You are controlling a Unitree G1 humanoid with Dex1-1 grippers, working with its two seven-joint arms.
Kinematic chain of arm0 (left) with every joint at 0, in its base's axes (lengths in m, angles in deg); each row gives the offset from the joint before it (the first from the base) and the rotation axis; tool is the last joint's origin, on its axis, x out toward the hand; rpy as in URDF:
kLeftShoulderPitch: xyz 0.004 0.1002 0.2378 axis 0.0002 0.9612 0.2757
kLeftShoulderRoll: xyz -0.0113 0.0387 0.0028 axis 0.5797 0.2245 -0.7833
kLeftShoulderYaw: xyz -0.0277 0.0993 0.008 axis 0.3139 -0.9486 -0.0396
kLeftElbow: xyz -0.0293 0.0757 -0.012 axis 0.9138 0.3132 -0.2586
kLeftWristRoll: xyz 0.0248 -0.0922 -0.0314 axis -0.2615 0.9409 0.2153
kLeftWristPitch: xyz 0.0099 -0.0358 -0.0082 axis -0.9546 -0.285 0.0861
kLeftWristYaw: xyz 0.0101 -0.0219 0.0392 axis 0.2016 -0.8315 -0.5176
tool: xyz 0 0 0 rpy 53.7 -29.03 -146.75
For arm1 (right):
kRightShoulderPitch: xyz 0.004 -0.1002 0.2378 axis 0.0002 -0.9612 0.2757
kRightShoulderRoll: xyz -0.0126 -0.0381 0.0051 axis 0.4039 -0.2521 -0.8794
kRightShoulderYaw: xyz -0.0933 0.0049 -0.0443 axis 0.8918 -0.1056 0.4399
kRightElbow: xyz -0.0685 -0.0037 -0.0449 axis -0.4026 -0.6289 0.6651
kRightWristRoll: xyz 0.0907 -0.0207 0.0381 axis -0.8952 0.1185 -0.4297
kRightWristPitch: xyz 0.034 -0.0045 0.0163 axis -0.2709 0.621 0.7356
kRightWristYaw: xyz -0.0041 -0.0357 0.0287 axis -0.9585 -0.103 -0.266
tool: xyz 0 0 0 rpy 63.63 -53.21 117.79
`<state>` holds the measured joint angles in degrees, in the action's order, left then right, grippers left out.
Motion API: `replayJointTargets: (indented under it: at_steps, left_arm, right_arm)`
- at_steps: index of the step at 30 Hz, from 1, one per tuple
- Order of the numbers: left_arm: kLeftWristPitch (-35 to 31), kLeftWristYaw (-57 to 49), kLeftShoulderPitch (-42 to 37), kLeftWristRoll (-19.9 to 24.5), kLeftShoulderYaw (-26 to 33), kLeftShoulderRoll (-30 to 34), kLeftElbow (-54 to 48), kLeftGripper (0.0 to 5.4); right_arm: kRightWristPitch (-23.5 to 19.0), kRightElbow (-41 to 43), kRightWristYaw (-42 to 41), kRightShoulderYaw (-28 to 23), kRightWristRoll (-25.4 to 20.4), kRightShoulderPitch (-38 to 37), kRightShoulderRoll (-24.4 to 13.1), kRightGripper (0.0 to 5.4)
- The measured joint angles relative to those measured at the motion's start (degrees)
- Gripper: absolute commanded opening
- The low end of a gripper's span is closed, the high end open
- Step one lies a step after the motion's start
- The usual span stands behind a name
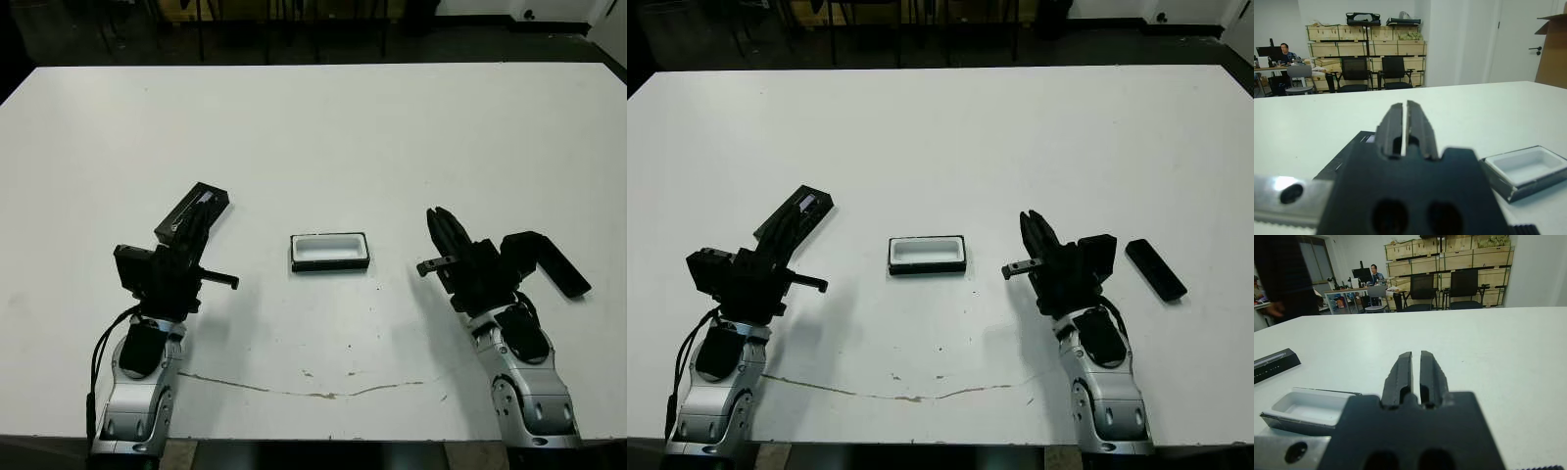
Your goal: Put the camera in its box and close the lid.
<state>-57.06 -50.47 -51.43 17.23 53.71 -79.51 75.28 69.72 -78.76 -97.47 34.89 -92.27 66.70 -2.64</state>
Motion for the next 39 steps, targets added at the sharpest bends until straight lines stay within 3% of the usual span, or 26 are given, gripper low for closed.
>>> replayJointTargets:
  at_steps: [16,19,22,25,30,34,39]
  left_arm:
    - [-0.7,0.0,-0.2,0.0,0.0,-0.2,-0.1,0.01]
    - [-0.7,0.0,-0.2,0.1,0.1,-0.2,-0.1,0.01]
    - [-0.5,0.0,-0.2,0.2,0.2,-0.2,0.0,0.01]
    - [-0.4,0.0,-0.1,0.2,0.4,-0.2,0.0,0.0]
    - [-0.2,0.1,0.0,0.4,0.7,-0.2,0.3,0.0]
    - [-0.2,0.1,0.0,0.5,0.7,-0.2,0.4,0.0]
    - [-0.2,0.1,0.0,0.6,0.7,-0.3,0.4,0.0]
  right_arm:
    - [-0.1,0.2,-1.0,-0.5,0.8,-0.1,-1.1,0.0]
    - [-2.3,3.2,-2.0,-2.9,-0.8,-0.6,-3.6,0.0]
    - [-4.7,7.8,-4.2,-6.7,-2.5,-1.7,-8.6,0.0]
    - [-10.5,13.4,-4.6,-12.2,-4.8,-3.5,-14.1,0.3]
    - [-19.2,18.0,-4.2,-22.1,-8.2,-6.7,-20.0,1.12]
    - [-20.6,16.0,-5.9,-27.1,-9.6,-9.0,-22.4,1.84]
    - [-20.6,10.5,-10.8,-28.9,-9.8,-11.1,-25.9,2.71]
